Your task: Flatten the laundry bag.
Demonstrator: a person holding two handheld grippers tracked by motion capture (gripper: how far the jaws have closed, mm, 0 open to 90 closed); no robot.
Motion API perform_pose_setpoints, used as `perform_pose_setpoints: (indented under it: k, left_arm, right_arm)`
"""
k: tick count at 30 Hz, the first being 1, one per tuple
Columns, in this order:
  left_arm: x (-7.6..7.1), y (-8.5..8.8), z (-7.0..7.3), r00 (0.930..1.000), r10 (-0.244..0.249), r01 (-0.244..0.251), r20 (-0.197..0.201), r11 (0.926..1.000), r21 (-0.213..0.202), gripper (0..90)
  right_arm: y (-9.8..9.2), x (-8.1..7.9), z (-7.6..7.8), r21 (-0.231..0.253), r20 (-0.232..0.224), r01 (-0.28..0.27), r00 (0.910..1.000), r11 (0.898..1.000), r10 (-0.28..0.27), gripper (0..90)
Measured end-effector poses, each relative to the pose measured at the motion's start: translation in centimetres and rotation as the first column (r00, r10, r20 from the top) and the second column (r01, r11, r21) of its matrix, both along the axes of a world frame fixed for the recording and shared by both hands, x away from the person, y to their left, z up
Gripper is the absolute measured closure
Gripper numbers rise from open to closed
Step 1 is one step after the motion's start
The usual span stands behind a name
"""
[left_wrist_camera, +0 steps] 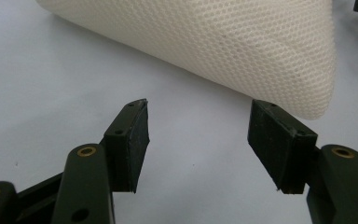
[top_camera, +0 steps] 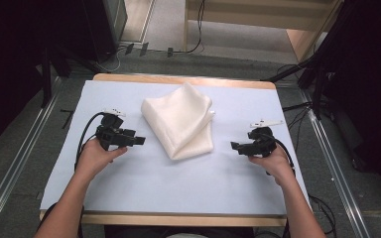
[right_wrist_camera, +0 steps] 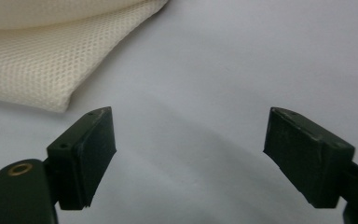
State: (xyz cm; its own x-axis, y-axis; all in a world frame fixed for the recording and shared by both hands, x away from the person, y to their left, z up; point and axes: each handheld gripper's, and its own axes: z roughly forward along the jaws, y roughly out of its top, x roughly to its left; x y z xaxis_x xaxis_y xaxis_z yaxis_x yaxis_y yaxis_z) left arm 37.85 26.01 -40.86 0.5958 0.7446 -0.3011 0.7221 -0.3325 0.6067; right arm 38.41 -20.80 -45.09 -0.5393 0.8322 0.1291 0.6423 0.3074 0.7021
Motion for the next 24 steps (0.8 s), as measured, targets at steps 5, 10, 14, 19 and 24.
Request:
perform_pose_setpoints:
  k: [5, 10, 14, 19, 24]
  left_arm:
    - [0.0, -0.1, 0.2, 1.0000, -0.001, 0.001, -0.002, 1.0000, 0.003, 38.7]
    - [-0.1, -0.3, 0.2, 0.9999, -0.012, 0.012, 0.007, 0.9998, 0.016, 38.5]
    - [-0.1, -0.5, 0.1, 1.0000, -0.001, 0.002, -0.009, 0.9988, 0.048, 39.5]
    - [-0.2, -0.7, 0.2, 0.9999, -0.010, 0.011, -0.012, 0.9993, 0.035, 43.7]
    - [-0.3, -1.3, 0.4, 0.9996, -0.023, 0.023, -0.015, 0.9991, 0.035, 46.5]
  right_arm:
    - [0.1, 0.1, 0.0, -0.014, 0.008, 0.020, 0.9998, 1.000, -0.020, 26.9]
    - [0.2, 0.1, 0.1, -0.003, 0.015, 0.007, 0.9999, 1.000, -0.007, 32.2]
    - [0.1, 0.3, 0.0, 0.030, -0.027, -0.033, 0.9990, 0.999, 0.034, 41.5]
    - [0.5, 0.5, 0.1, 0.068, -0.048, -0.037, 0.9981, 0.997, 0.040, 45.3]
    - [1.1, 0.2, 0.3, 0.094, -0.087, -0.058, 0.9940, 0.994, 0.066, 45.7]
